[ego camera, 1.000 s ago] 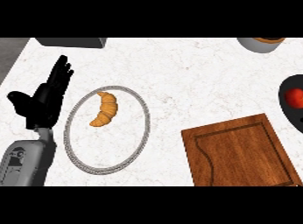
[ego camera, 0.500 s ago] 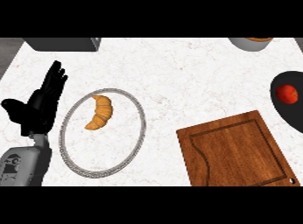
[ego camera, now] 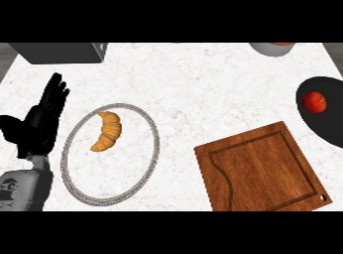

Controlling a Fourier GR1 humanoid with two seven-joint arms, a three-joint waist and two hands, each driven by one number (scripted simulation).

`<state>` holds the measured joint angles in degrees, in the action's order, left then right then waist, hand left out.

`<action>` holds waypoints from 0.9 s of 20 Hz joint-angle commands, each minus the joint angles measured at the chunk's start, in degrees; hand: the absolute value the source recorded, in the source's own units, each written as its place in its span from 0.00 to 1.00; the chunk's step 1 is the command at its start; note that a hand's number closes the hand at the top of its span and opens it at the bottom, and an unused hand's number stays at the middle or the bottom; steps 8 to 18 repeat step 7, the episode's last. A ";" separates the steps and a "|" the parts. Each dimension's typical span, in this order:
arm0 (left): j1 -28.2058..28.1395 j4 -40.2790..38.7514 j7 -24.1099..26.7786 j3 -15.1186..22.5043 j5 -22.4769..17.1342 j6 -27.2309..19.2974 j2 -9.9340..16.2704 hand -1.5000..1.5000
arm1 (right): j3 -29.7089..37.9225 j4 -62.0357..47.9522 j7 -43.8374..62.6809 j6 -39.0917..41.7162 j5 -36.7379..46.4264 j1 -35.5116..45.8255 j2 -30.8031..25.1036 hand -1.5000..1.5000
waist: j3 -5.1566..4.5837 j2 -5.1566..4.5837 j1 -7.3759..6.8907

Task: Pick the tomato from the cutting board and place it in the pan

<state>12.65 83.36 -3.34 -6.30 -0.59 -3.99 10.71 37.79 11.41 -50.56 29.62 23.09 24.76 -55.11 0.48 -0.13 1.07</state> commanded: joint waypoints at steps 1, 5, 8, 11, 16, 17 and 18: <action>1.27 0.03 -1.74 -0.31 0.18 -0.74 0.19 0.50 | -0.30 0.72 -12.15 17.49 -1.34 -3.58 -2.01 0.00 | 0.06 0.29 0.92; -0.77 0.33 0.49 0.05 0.21 -0.19 -0.24 0.50 | -1.52 2.56 -12.20 17.70 -2.12 -6.56 -2.75 0.00 | -0.10 0.32 0.47; -0.16 0.13 -0.72 -0.58 -0.65 0.67 0.61 0.50 | -2.10 3.62 -11.92 16.81 -2.51 -7.38 -3.21 0.00 | -0.10 0.22 0.08; -0.16 0.13 -0.72 -0.58 -0.65 0.67 0.61 0.50 | -2.10 3.62 -11.92 16.81 -2.51 -7.38 -3.21 0.00 | -0.10 0.22 0.08; -0.16 0.13 -0.72 -0.58 -0.65 0.67 0.61 0.50 | -2.10 3.62 -11.92 16.81 -2.51 -7.38 -3.21 0.00 | -0.10 0.22 0.08; -0.16 0.13 -0.72 -0.58 -0.65 0.67 0.61 0.50 | -2.10 3.62 -11.92 16.81 -2.51 -7.38 -3.21 0.00 | -0.10 0.22 0.08; -0.16 0.13 -0.72 -0.58 -0.65 0.67 0.61 0.50 | -2.10 3.62 -11.92 16.81 -2.51 -7.38 -3.21 0.00 | -0.10 0.22 0.08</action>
